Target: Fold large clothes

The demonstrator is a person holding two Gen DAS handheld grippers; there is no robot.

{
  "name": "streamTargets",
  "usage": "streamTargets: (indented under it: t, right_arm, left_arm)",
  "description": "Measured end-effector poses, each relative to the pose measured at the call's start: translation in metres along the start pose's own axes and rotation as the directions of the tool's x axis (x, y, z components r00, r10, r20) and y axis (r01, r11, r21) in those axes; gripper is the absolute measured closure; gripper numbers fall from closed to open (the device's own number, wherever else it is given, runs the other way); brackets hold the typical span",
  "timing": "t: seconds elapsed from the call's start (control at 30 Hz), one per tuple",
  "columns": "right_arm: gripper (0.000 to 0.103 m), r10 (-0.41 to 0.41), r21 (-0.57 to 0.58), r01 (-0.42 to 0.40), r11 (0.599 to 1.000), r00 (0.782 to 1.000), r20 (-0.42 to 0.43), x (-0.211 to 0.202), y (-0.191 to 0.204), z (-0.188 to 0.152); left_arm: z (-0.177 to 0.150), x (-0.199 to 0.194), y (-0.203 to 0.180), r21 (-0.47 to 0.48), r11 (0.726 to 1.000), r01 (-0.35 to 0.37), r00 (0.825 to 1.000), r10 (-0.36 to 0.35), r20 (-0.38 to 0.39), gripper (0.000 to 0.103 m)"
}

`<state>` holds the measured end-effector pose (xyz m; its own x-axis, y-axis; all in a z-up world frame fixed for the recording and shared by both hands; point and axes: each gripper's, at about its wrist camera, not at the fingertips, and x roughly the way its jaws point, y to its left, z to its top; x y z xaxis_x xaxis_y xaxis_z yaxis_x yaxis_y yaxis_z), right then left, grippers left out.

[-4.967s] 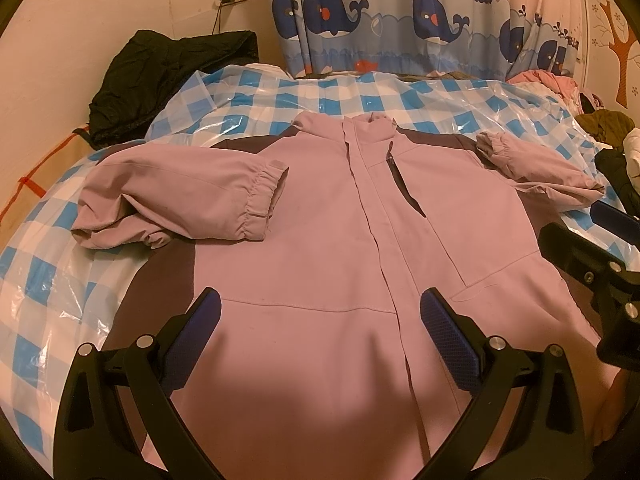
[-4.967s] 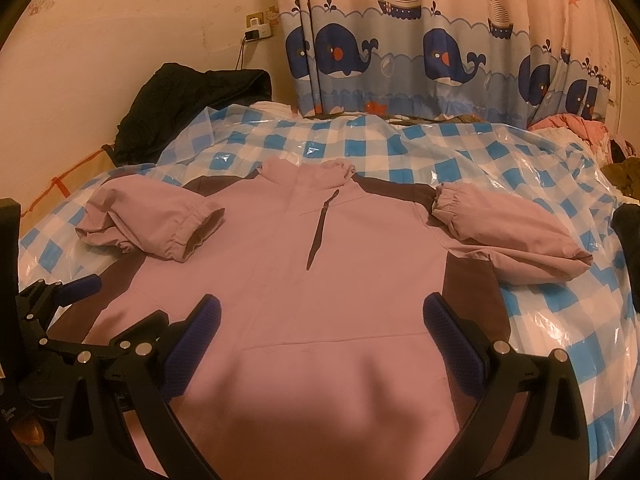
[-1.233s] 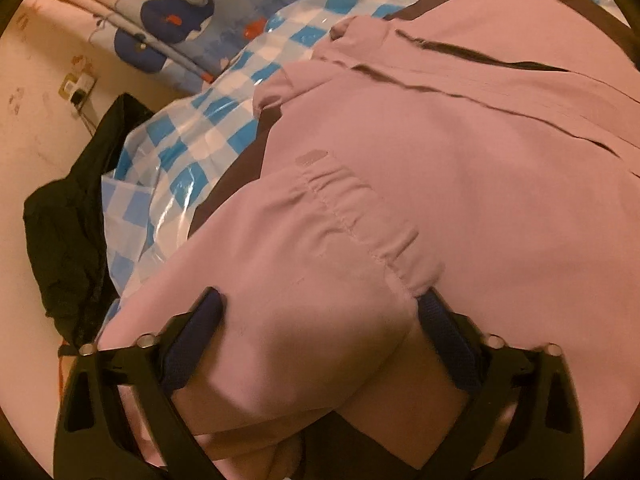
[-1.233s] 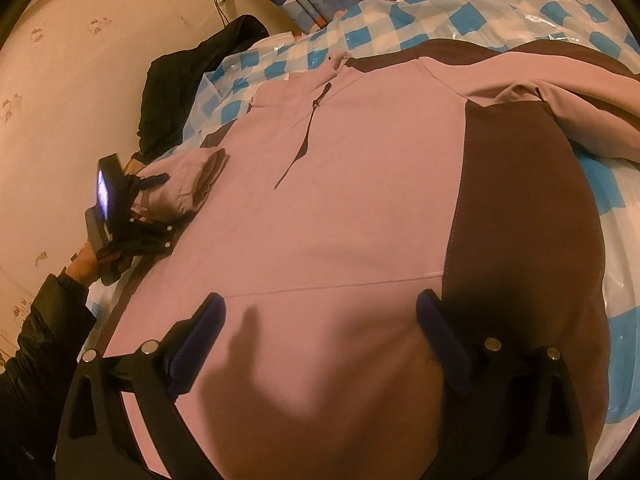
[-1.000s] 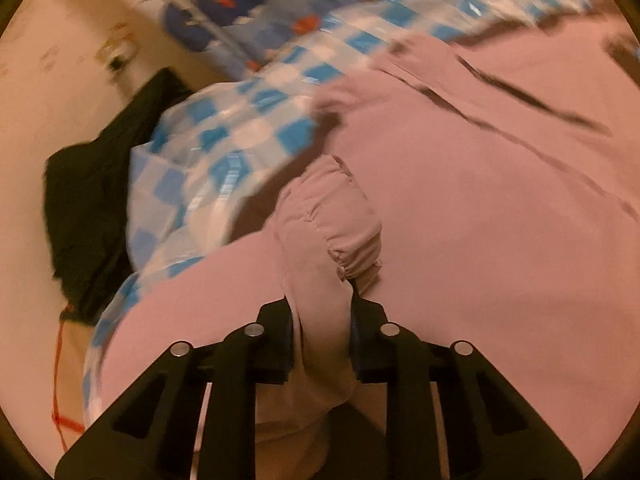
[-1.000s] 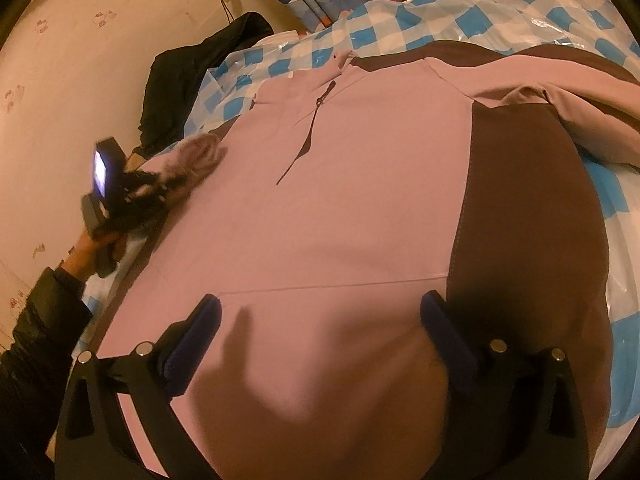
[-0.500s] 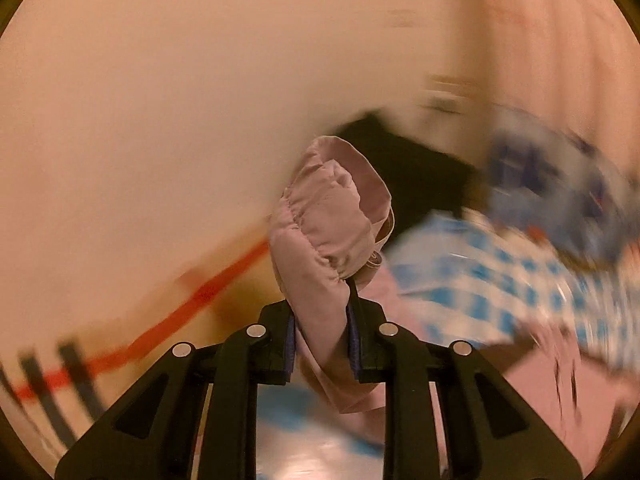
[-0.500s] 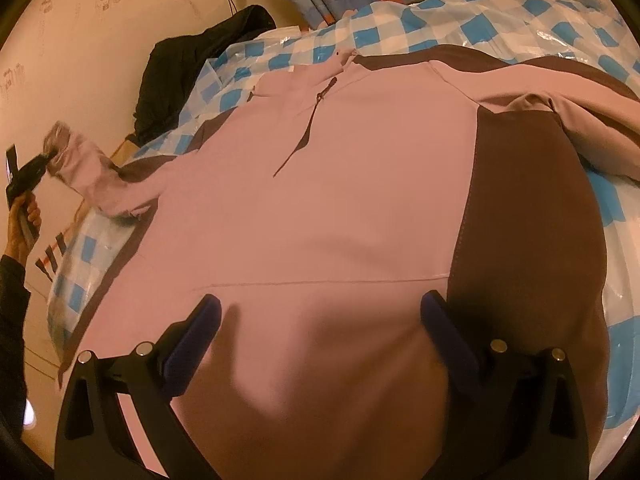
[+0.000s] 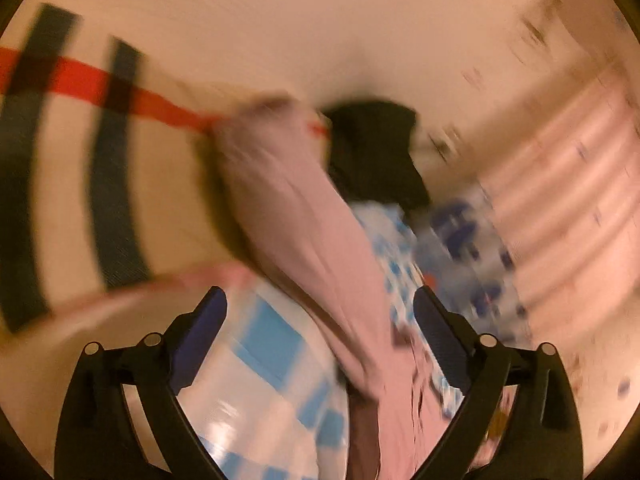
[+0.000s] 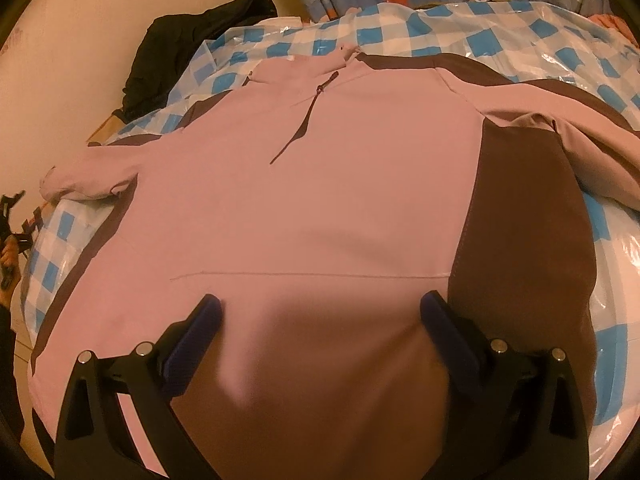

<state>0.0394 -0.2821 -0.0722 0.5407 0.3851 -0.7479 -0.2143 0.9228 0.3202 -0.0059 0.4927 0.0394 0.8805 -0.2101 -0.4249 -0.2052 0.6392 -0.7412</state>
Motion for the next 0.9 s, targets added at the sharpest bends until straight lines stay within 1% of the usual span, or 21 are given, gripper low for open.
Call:
streamTargets:
  t: [0.07, 0.13, 0.2, 0.27, 0.3, 0.37, 0.43, 0.47, 0.5, 0.53, 0.57, 0.6, 0.63, 0.67, 0.7, 0.73, 0.77, 0.8, 0.83, 0.87, 0.9]
  right_arm:
    - [0.007, -0.013, -0.005, 0.013, 1.000, 1.000, 0.000, -0.001, 0.002, -0.001]
    - [0.007, -0.020, -0.008, 0.020, 1.000, 1.000, 0.001, -0.002, 0.004, -0.002]
    - [0.007, -0.016, -0.006, 0.016, 1.000, 1.000, 0.002, -0.002, 0.003, -0.002]
    - [0.007, -0.007, 0.000, 0.007, 1.000, 1.000, 0.001, -0.001, 0.000, -0.003]
    - [0.007, -0.003, 0.002, 0.003, 1.000, 1.000, 0.001, -0.001, 0.000, -0.003]
    - [0.007, 0.011, 0.010, -0.011, 1.000, 1.000, 0.003, -0.002, -0.001, -0.002]
    - [0.007, 0.052, 0.034, -0.052, 0.998, 0.999, 0.004, -0.009, -0.006, 0.002]
    - [0.007, 0.057, 0.043, -0.058, 0.997, 0.998, 0.030, -0.019, -0.009, 0.005]
    - [0.007, 0.016, 0.033, -0.017, 0.999, 0.999, 0.036, -0.024, -0.008, 0.006]
    - [0.007, -0.078, -0.010, 0.078, 0.997, 0.997, -0.014, -0.021, -0.005, 0.006]
    - [0.007, -0.112, -0.044, 0.109, 0.993, 0.991, -0.074, -0.013, -0.003, 0.004]
    - [0.007, -0.123, -0.096, 0.110, 0.989, 0.982, -0.144, -0.003, -0.002, -0.002]
    - [0.007, -0.107, -0.108, 0.094, 0.990, 0.986, -0.125, -0.010, -0.004, -0.004]
    - [0.007, -0.077, -0.079, 0.069, 0.994, 0.991, -0.110, -0.017, -0.009, -0.002]
    - [0.007, -0.027, 0.002, 0.027, 1.000, 0.999, -0.047, -0.038, -0.025, 0.003]
    - [0.007, 0.001, 0.079, -0.004, 0.997, 0.999, 0.032, -0.059, -0.043, 0.007]
    - [0.007, 0.007, 0.164, -0.026, 0.986, 0.994, 0.111, -0.082, -0.067, 0.009]
    - [0.007, -0.006, 0.220, -0.029, 0.975, 0.987, 0.160, -0.097, -0.084, 0.010]
    - [0.007, -0.050, 0.297, -0.019, 0.955, 0.974, 0.222, -0.119, -0.111, 0.010]
    - [0.007, -0.096, 0.343, 0.006, 0.939, 0.964, 0.248, -0.131, -0.129, 0.010]
    - [0.007, -0.176, 0.409, 0.050, 0.911, 0.945, 0.276, -0.150, -0.156, 0.010]
  left_arm:
    - [-0.008, 0.022, -0.011, 0.006, 1.000, -0.020, 0.999, 0.021, -0.038, 0.011]
    - [-0.011, 0.046, -0.018, -0.008, 0.997, -0.079, 0.996, 0.078, -0.038, 0.011]
    - [-0.009, 0.065, -0.022, -0.044, 0.977, -0.209, 0.977, 0.210, 0.034, 0.011]
    - [-0.005, 0.078, -0.024, -0.097, 0.959, -0.266, 0.958, 0.274, 0.089, 0.011]
    - [0.003, 0.082, -0.021, -0.109, 0.956, -0.273, 0.953, 0.284, 0.102, 0.011]
    - [0.007, 0.094, -0.030, -0.127, 0.943, -0.308, 0.936, 0.324, 0.139, 0.011]
    - [0.006, 0.100, -0.045, -0.130, 0.939, -0.318, 0.926, 0.337, 0.170, 0.011]
    - [0.004, 0.099, -0.051, -0.132, 0.943, -0.307, 0.925, 0.328, 0.192, 0.011]
    - [0.003, 0.100, -0.059, -0.119, 0.948, -0.296, 0.924, 0.316, 0.215, 0.011]
    - [0.004, 0.102, -0.066, -0.090, 0.947, -0.310, 0.919, 0.322, 0.228, 0.011]
    - [0.003, 0.111, -0.073, -0.057, 0.933, -0.354, 0.909, 0.358, 0.215, 0.011]
    - [0.007, 0.118, -0.070, -0.052, 0.925, -0.378, 0.906, 0.380, 0.183, 0.011]
    - [0.005, 0.132, -0.067, -0.075, 0.928, -0.365, 0.921, 0.372, 0.118, 0.011]
    - [0.006, 0.135, -0.057, -0.098, 0.930, -0.355, 0.928, 0.363, 0.080, 0.011]
    - [0.015, 0.134, -0.049, -0.117, 0.927, -0.355, 0.928, 0.365, 0.073, 0.011]
    - [0.015, 0.134, -0.051, -0.121, 0.930, -0.347, 0.929, 0.358, 0.089, 0.011]
    - [0.012, 0.136, -0.058, -0.112, 0.931, -0.349, 0.927, 0.360, 0.103, 0.011]
    - [0.012, 0.135, -0.062, -0.102, 0.930, -0.352, 0.926, 0.362, 0.108, 0.011]
    - [0.006, 0.139, -0.069, -0.093, 0.931, -0.354, 0.925, 0.363, 0.109, 0.011]
    - [0.004, 0.143, -0.073, -0.089, 0.930, -0.355, 0.925, 0.364, 0.110, 0.011]
    - [0.006, 0.142, -0.070, -0.091, 0.931, -0.353, 0.925, 0.362, 0.115, 0.011]
